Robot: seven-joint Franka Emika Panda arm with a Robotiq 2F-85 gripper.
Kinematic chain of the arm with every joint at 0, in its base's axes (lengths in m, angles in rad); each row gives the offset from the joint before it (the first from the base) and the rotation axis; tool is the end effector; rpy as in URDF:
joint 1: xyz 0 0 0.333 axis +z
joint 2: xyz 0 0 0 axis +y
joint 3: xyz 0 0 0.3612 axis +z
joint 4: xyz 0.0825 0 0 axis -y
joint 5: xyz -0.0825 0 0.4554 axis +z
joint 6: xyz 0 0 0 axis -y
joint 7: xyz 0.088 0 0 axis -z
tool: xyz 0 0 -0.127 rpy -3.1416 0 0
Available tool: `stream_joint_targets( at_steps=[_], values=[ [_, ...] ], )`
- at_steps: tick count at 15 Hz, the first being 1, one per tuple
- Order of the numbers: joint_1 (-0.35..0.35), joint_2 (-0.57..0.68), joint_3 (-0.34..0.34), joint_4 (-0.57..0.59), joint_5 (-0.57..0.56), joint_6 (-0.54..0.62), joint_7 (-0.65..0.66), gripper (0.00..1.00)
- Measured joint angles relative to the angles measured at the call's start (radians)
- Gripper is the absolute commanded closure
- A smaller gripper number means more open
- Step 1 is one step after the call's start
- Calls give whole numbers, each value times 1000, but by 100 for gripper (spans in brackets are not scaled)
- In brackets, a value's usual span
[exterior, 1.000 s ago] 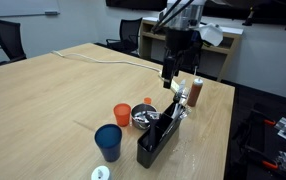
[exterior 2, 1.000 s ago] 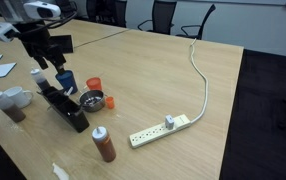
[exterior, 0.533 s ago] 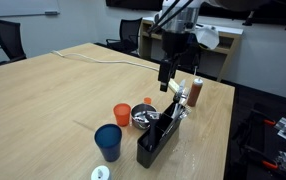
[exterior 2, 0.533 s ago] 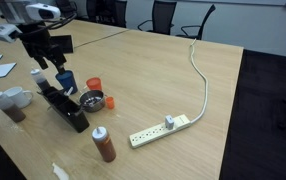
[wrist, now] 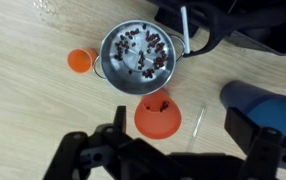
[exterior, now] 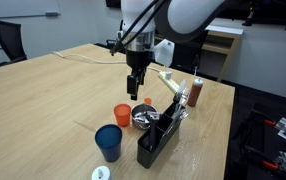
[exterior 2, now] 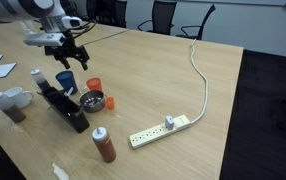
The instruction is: Pick up the straw from the table and put it in the black rack
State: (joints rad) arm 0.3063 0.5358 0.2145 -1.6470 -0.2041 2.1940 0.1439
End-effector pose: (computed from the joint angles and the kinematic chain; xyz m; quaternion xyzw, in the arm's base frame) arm 0.6780 0.3564 0.2891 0.9728 0.2296 0.0222 0.0233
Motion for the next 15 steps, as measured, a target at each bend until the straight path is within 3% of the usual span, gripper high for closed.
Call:
stream_joint_targets(
  at_steps=[7, 15],
  values=[
    [100, 285, -22, 411, -20, -46, -126, 0],
    [206, 533, -32, 679, -20, -29, -187, 0]
  ],
)
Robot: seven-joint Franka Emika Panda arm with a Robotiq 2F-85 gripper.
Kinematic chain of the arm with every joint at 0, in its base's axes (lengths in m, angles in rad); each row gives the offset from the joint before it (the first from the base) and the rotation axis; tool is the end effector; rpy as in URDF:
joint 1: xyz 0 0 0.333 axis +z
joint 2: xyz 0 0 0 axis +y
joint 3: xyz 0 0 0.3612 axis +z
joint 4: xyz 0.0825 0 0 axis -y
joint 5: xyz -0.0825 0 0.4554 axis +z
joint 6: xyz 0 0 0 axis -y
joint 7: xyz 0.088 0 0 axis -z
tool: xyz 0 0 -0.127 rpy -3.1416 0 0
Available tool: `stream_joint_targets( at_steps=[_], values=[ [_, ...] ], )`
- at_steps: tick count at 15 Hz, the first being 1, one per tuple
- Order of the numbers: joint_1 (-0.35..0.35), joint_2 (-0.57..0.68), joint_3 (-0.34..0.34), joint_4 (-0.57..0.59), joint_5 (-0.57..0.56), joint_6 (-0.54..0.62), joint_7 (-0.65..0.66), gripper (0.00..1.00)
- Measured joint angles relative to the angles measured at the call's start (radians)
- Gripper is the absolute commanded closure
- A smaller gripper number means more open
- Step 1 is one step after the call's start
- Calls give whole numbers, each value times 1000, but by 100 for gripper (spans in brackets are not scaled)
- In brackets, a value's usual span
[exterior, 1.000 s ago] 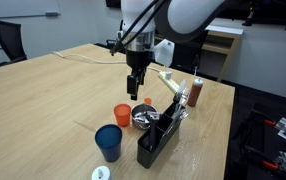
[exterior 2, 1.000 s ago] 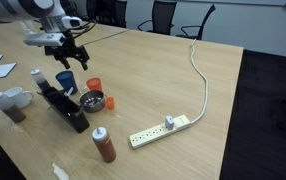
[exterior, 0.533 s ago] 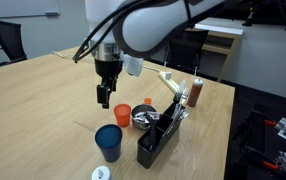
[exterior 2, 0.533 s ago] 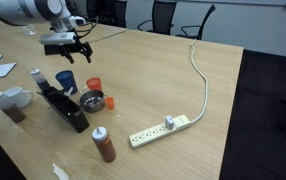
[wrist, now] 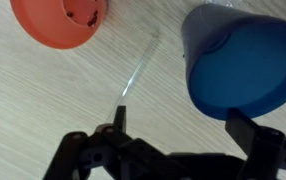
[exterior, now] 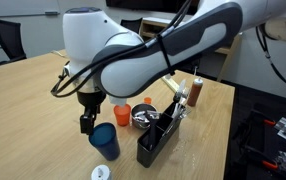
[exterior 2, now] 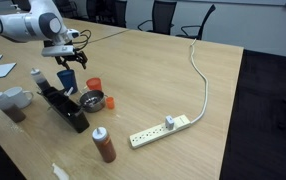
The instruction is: Pick up the straw from the table and put it in the black rack
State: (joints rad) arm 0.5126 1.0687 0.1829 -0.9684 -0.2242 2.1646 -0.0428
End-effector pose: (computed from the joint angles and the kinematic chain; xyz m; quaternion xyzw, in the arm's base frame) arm 0.7411 0.5200 0.1961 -0.9288 -0.3634 -0.0731 0.0032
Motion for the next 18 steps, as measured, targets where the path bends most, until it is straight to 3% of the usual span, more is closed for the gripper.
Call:
stream_joint_targets(
  at_steps=[8, 12, 18],
  values=[
    [-4, 99, -12, 152, 1, -4, -10, 0],
    [-14, 77, -7, 201, 3, -2, -12, 0],
    [-24, -18, 12, 186, 9, -1, -12, 0]
  ],
)
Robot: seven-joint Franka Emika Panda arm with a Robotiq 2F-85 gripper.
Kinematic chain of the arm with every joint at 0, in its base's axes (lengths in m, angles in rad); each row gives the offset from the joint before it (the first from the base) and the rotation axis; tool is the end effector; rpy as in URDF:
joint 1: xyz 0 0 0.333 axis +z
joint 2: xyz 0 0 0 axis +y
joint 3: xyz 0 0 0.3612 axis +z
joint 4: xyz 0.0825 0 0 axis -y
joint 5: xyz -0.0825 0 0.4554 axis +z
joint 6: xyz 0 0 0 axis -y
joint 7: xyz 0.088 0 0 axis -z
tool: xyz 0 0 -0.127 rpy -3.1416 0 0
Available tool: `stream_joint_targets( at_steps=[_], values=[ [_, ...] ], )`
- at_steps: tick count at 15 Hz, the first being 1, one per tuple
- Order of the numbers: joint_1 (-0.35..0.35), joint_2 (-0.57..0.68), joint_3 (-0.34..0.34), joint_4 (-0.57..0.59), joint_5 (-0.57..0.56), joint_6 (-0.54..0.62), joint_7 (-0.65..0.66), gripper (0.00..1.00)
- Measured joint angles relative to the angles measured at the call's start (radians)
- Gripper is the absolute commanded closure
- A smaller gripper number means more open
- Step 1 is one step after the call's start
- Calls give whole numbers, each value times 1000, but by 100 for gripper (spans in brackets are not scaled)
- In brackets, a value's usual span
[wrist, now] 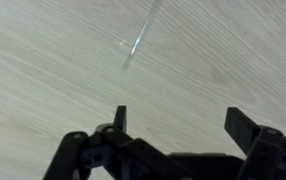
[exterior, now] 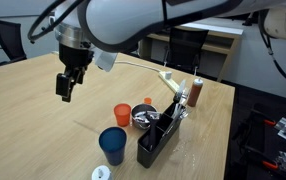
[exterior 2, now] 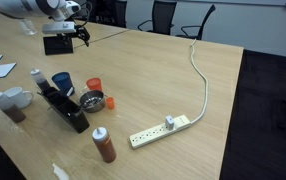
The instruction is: Pick up the straw from the table and put it in the black rack
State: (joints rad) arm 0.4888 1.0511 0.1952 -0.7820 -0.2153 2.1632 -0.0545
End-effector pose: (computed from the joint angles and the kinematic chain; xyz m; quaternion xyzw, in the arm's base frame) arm 0.7886 0.5127 0.3180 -0.9252 -0.3386 -0.1684 0.0305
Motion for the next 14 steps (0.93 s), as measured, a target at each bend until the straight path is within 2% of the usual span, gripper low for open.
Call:
stream_joint_targets(
  at_steps=[9, 14],
  values=[
    [-39, 20, 14, -131, 9, 24, 0, 0],
    [-69, 68, 29, -155, 48, 48, 0, 0]
  ],
)
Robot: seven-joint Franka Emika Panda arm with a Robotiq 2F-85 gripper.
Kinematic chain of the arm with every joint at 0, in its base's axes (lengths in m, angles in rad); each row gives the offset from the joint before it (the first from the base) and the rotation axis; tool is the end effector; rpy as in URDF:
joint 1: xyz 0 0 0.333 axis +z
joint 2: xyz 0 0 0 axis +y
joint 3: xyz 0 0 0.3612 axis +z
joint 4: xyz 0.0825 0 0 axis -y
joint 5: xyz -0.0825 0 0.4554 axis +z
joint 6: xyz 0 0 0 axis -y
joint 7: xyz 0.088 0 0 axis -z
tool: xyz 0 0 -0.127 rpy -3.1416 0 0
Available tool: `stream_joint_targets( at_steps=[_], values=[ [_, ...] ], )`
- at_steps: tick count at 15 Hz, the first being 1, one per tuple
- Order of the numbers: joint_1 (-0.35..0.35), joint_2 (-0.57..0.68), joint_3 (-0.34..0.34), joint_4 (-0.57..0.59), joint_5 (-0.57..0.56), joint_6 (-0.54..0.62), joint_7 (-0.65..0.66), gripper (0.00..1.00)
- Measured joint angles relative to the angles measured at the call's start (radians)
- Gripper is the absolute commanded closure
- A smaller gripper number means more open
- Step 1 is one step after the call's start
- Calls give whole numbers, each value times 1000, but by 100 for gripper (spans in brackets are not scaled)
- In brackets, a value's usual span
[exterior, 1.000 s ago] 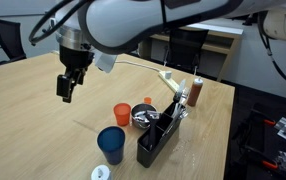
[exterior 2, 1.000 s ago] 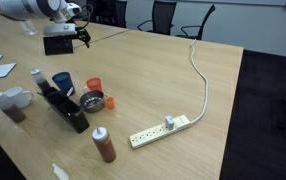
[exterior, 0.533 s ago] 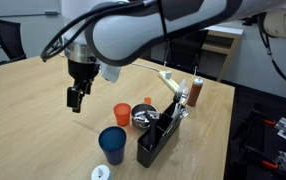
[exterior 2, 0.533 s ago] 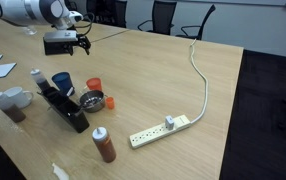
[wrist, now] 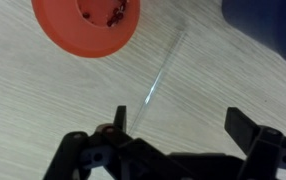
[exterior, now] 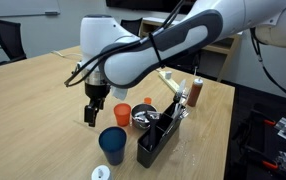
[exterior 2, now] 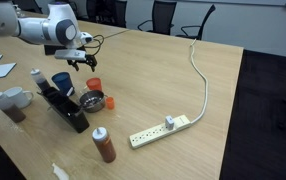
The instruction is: Pick up the straw from the table and put it in the black rack
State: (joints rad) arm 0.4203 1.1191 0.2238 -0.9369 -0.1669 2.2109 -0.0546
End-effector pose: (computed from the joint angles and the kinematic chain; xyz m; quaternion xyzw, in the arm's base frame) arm 0.7790 0.4725 0.1764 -0.9444 -0.3159 -0.0770 0.0483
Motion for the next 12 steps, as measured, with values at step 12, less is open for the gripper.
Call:
stream_joint_targets(
  at_steps=[12],
  values=[
    [0, 113, 7, 6, 26, 0, -1, 0]
  ],
)
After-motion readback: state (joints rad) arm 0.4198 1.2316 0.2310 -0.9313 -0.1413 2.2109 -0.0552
